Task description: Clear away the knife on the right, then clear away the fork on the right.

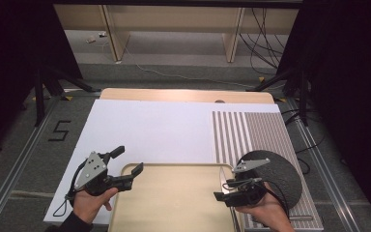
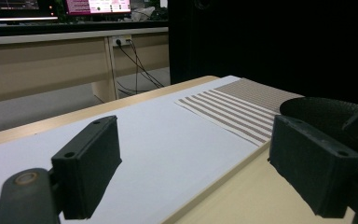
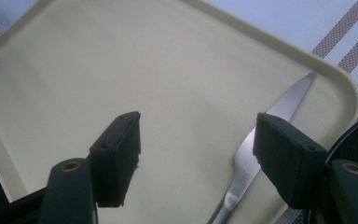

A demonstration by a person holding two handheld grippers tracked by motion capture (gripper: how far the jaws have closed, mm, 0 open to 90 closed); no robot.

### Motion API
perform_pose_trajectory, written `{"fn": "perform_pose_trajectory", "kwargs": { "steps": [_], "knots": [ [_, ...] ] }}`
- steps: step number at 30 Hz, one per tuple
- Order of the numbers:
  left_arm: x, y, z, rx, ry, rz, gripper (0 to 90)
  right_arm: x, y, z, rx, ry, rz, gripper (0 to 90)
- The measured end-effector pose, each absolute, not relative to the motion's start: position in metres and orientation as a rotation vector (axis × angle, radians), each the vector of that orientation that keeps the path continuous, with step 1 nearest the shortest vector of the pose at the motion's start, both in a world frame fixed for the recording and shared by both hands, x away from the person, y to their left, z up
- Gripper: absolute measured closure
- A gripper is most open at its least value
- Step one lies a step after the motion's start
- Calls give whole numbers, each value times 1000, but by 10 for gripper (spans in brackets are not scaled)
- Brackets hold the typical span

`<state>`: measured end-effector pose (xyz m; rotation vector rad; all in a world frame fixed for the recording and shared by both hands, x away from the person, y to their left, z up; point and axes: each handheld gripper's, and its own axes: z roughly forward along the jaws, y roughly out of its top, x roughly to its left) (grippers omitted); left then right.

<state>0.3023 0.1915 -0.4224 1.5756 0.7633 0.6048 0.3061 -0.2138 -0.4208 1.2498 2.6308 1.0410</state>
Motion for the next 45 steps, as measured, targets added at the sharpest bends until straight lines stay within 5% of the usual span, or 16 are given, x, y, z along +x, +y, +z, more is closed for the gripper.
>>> {"fn": "perform_pose_trajectory", "kwargs": {
  "steps": [45],
  "knots": [
    [302,195,-423,1571,780,614,161,296,-283,-406,1411,2301,1299,255]
  ]
}}
